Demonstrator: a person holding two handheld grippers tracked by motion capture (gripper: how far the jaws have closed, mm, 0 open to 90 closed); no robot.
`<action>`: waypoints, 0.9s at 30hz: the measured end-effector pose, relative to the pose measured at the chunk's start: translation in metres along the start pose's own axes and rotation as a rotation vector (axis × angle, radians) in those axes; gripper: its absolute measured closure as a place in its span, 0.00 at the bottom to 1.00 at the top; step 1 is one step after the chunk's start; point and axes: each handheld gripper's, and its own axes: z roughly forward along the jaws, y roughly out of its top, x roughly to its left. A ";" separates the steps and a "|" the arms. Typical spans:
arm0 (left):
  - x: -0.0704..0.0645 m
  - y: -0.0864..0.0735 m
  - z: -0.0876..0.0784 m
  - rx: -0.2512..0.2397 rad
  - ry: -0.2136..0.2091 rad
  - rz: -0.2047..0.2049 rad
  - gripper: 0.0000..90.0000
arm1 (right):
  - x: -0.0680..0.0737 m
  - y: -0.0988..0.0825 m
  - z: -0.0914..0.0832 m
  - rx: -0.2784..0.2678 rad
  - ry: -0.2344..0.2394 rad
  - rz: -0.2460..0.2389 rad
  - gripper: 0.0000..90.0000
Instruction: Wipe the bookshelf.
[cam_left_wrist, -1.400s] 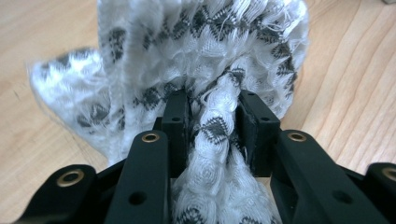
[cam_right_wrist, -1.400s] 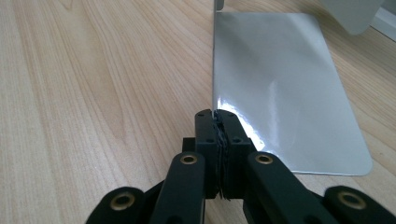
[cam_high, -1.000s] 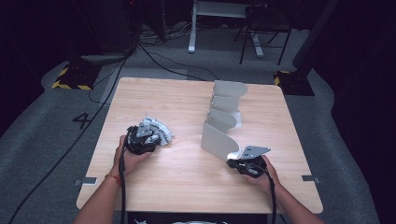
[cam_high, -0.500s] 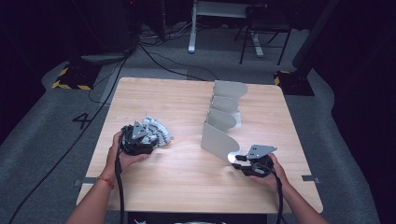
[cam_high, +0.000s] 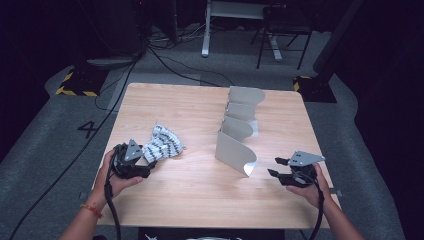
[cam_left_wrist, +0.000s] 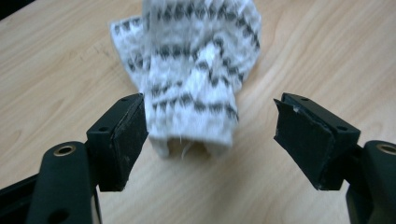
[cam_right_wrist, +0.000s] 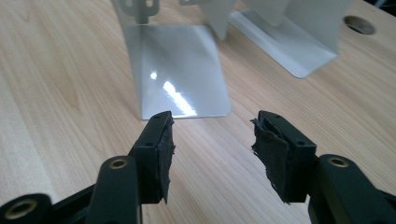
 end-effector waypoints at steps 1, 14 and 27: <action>-0.001 -0.003 -0.001 0.003 0.001 0.003 0.28 | -0.003 -0.004 -0.004 -0.016 -0.014 0.013 0.51; -0.011 -0.054 -0.023 0.057 -0.034 -0.006 0.27 | -0.013 -0.049 -0.026 -0.007 -0.074 0.123 0.44; -0.003 -0.091 -0.020 0.047 -0.078 -0.151 0.26 | -0.014 -0.098 -0.036 0.023 -0.113 0.269 0.35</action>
